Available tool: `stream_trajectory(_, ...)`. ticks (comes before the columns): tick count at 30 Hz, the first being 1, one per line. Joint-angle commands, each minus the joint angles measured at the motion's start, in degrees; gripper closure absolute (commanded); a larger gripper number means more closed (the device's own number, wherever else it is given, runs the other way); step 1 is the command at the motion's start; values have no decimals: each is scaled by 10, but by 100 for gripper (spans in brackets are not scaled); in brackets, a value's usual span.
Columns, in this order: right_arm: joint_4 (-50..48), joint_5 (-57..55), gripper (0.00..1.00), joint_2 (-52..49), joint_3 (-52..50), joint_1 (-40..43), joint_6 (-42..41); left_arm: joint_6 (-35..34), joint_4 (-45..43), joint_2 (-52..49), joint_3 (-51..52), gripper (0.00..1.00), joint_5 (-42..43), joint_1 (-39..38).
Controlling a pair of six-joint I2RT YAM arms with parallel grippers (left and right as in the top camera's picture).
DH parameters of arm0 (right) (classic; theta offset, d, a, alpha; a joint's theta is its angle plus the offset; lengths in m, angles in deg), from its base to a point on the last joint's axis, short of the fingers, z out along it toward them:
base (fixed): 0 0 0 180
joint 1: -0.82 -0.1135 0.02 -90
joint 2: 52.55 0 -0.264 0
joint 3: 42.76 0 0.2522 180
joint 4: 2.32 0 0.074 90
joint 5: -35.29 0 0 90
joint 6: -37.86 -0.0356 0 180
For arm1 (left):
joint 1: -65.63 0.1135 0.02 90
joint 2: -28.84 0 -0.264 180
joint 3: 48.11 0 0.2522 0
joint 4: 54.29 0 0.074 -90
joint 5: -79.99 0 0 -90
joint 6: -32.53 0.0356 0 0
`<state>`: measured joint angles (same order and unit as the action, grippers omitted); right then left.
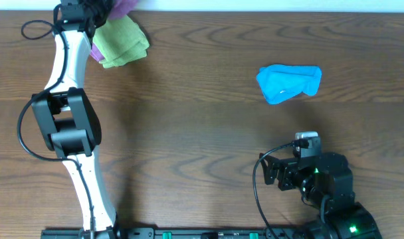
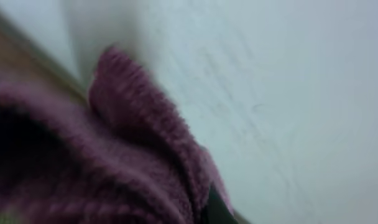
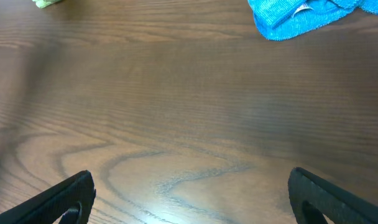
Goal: Fold the cloth
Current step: 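Carry the folded cloth with the left gripper to the green cloth pile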
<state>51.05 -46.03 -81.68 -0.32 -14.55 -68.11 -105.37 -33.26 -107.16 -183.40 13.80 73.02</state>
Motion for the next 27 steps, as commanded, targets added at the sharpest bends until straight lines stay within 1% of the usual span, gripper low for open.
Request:
stream_trajectory(1, 0, -5, 1, 2, -3, 6, -7, 12, -4, -5, -37, 94, 10, 5)
stream_trajectory(7, 0, -5, 1, 2, -3, 6, -7, 16, 9, -5, -55, 94, 17, 5)
stream_trajectory(9, 0, -5, 1, 2, -3, 6, -7, 34, 40, -5, -55, 94, 17, 5)
stream_trajectory(12, 0, -5, 1, 2, -3, 6, -7, 92, 100, -5, -55, 95, 7, 5)
stream_trajectory(16, 0, -5, 1, 2, -3, 6, -7, 130, 161, -5, -55, 94, -23, 5)
stream_trajectory(18, 0, -5, 1, 2, -3, 6, -7, 137, 186, -5, -55, 94, -38, 5)
stream_trajectory(27, 0, -5, 1, 2, -3, 6, -7, 167, 257, -5, -55, 94, -55, 5)
